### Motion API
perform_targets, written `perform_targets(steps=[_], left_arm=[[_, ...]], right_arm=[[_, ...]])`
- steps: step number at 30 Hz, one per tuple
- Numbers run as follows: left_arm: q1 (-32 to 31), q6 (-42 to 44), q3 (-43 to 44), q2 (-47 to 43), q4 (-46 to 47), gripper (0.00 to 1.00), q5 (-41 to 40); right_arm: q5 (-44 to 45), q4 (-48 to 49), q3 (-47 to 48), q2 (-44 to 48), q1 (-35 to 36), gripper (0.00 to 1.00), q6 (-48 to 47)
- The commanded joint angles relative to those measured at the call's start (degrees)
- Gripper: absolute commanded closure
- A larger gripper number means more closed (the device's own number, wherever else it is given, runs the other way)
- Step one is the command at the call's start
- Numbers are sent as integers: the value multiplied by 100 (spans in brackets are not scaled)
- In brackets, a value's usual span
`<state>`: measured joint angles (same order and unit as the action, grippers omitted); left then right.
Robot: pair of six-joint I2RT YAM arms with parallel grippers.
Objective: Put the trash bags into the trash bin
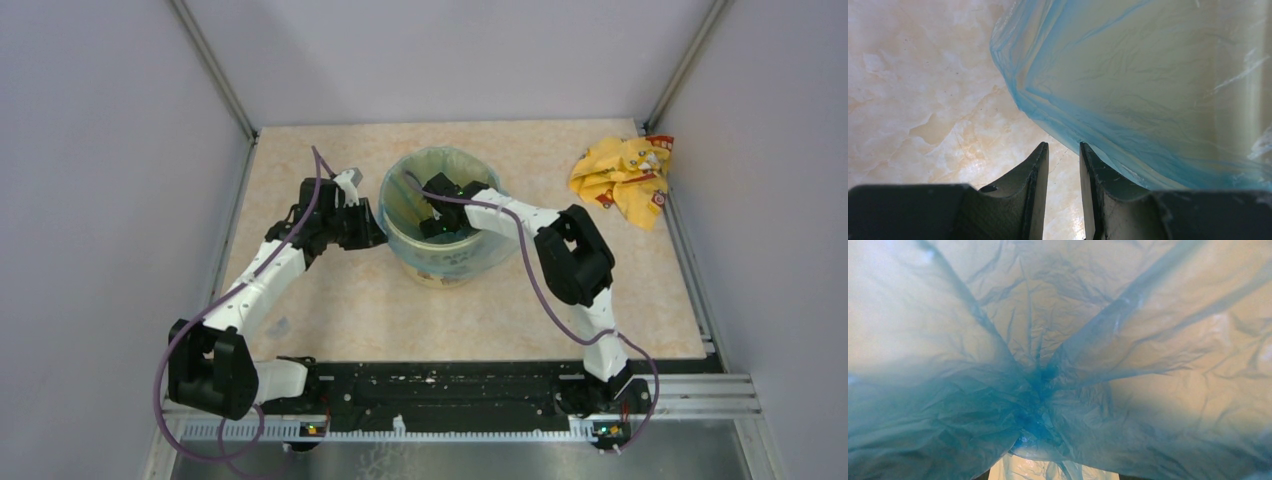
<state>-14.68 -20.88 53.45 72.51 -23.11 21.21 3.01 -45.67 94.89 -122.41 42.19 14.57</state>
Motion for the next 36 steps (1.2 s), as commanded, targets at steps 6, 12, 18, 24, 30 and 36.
perform_targets(steps=[6,12,18,24,30,36], left_arm=[[-18,14,61,-37,233,64,69],[-18,14,73,-1,256,64,80],[-21,14,52,4,273,64,86],[-26,23,43,15,282,64,83],[-26,15,34,41,308,65,95],[-26,15,17,51,323,65,94]], right_arm=[[193,4,95,49,-47,27,111],[302,-367,421,91,-45,27,149],[301,-460,484,196,-45,27,176],[340,-544,633,317,-47,27,198],[396,-693,775,412,-45,28,204],[433,-736,732,531,-45,28,222]])
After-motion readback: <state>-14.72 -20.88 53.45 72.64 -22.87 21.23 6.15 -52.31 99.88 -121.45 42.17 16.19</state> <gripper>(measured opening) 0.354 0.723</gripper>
